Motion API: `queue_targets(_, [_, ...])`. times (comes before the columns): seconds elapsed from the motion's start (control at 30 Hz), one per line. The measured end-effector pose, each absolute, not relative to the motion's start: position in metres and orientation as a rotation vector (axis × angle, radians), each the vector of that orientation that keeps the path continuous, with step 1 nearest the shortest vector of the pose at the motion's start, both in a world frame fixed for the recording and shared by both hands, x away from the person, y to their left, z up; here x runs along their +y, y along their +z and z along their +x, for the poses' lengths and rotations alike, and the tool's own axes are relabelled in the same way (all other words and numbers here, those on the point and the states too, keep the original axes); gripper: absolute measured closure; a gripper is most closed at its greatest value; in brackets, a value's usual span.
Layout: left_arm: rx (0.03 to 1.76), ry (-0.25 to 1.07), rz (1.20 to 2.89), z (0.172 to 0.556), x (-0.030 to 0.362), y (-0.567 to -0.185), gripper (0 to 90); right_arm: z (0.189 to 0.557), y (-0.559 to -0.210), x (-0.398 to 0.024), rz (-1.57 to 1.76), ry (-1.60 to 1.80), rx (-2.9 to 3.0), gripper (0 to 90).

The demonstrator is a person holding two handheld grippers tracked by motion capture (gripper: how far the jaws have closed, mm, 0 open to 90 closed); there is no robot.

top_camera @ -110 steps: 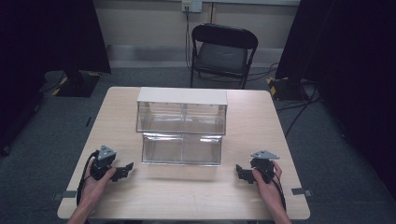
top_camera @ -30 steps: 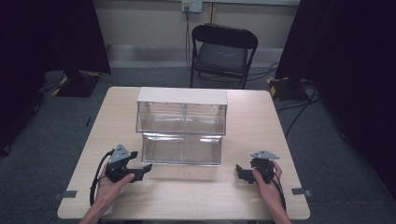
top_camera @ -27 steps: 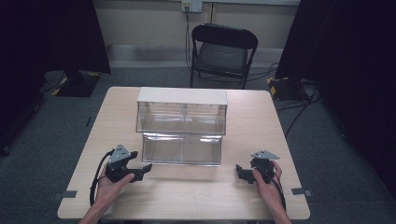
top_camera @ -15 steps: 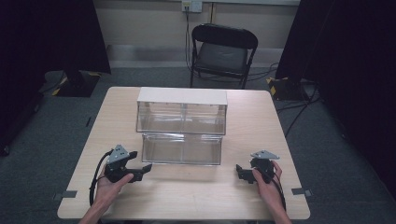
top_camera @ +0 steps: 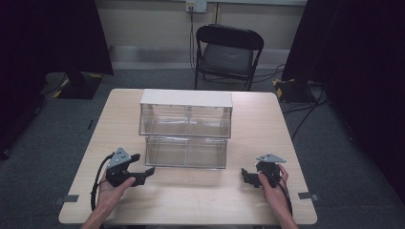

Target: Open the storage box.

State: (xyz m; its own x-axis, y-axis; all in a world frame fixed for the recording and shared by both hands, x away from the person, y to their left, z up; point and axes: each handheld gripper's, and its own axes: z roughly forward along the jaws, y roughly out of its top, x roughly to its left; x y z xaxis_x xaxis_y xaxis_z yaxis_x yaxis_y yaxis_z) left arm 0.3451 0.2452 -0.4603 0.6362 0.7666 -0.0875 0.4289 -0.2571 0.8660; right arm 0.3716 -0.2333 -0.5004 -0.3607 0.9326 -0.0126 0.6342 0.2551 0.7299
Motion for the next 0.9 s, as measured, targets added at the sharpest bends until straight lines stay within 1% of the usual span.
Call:
queue_targets(0.6, [0.945,0.424,1.906,0.3461,0.2422,-0.4618,16.5,0.3717,-0.5005,-0.2333,1.421,0.894,2.086,9.8])
queue_targets(0.9, [0.949,0.439,1.878,0.3457,0.2436,-0.4585,15.9,0.3717,-0.5004,-0.2333,1.422,0.894,2.086,9.8])
